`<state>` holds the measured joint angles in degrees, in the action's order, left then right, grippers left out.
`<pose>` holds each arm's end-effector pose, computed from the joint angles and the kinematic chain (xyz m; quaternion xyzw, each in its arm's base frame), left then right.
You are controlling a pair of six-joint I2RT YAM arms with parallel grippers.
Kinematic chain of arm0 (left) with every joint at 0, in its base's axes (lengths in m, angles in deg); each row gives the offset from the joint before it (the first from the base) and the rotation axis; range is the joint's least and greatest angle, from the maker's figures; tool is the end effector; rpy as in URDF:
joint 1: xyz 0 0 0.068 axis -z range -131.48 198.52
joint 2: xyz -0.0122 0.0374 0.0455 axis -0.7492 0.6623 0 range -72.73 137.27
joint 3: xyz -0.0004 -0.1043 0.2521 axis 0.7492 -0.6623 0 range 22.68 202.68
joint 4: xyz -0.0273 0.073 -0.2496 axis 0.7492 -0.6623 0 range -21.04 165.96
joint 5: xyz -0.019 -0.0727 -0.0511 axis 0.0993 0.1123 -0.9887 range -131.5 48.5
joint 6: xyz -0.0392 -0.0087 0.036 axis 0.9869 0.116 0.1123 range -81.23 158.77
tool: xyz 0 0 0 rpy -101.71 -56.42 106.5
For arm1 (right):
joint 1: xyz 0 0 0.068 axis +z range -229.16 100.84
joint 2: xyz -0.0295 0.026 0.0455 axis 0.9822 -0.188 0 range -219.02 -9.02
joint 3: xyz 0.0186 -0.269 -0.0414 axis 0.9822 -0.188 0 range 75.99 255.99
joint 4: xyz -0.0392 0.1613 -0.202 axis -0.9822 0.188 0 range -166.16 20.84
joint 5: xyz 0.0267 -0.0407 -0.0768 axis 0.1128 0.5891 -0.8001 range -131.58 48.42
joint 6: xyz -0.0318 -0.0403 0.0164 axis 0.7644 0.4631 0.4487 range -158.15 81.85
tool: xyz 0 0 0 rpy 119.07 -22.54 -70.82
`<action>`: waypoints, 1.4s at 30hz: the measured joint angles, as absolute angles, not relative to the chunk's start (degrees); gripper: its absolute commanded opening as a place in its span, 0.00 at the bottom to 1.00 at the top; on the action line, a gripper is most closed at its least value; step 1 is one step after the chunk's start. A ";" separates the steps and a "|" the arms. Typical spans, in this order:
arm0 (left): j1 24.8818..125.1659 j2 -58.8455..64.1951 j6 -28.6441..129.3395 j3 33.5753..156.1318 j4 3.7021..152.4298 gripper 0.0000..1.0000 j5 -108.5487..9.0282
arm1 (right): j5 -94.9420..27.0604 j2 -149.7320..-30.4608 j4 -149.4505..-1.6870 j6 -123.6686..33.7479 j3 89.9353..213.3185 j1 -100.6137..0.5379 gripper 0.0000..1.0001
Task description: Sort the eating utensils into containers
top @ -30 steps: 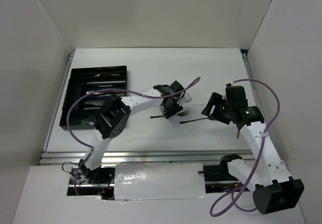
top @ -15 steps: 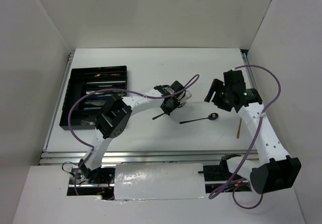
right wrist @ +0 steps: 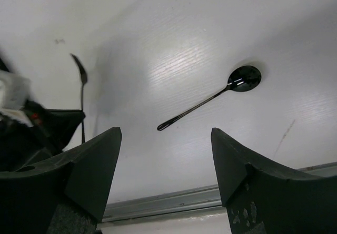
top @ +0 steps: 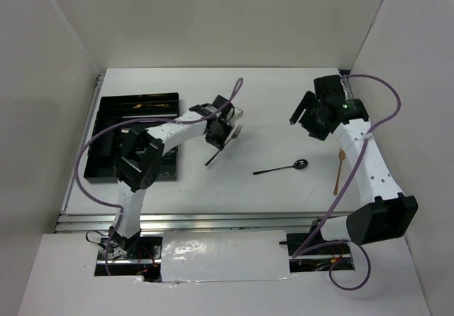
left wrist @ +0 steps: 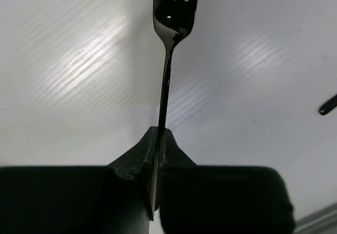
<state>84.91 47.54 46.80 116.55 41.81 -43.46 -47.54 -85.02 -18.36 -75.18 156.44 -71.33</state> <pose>0.3640 -0.2697 0.1909 0.2410 0.9365 -0.1114 0.2289 0.2591 0.0319 0.3606 0.2548 0.9133 0.0741 0.3089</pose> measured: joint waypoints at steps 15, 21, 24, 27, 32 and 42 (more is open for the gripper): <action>75.46 11.39 72.55 99.63 45.29 0.00 -35.30 | -42.14 -81.90 -17.42 -75.29 155.78 -71.24 0.77; 70.87 3.49 90.12 91.63 36.06 0.00 -22.28 | -39.69 -80.56 -17.40 -73.11 153.92 -70.89 0.77; 69.87 0.30 100.96 90.80 29.42 0.00 -15.96 | -38.75 -79.84 -17.42 -71.99 153.40 -70.89 0.76; 69.32 -4.11 111.96 88.44 23.84 0.00 -11.70 | -37.77 -79.25 -17.45 -71.16 153.31 -70.89 0.76; 66.55 -7.52 128.41 83.11 16.09 0.00 -9.38 | -37.13 -78.40 -17.45 -70.20 152.77 -70.87 0.77; 60.05 -5.71 138.82 75.76 17.24 0.00 -11.85 | -38.20 -78.33 -17.36 -68.69 153.38 -70.89 0.77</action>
<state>60.05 -5.71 138.82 75.76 17.24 -11.85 -38.20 -78.33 -17.36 -68.69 153.38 -70.89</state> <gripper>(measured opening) 0.134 0.768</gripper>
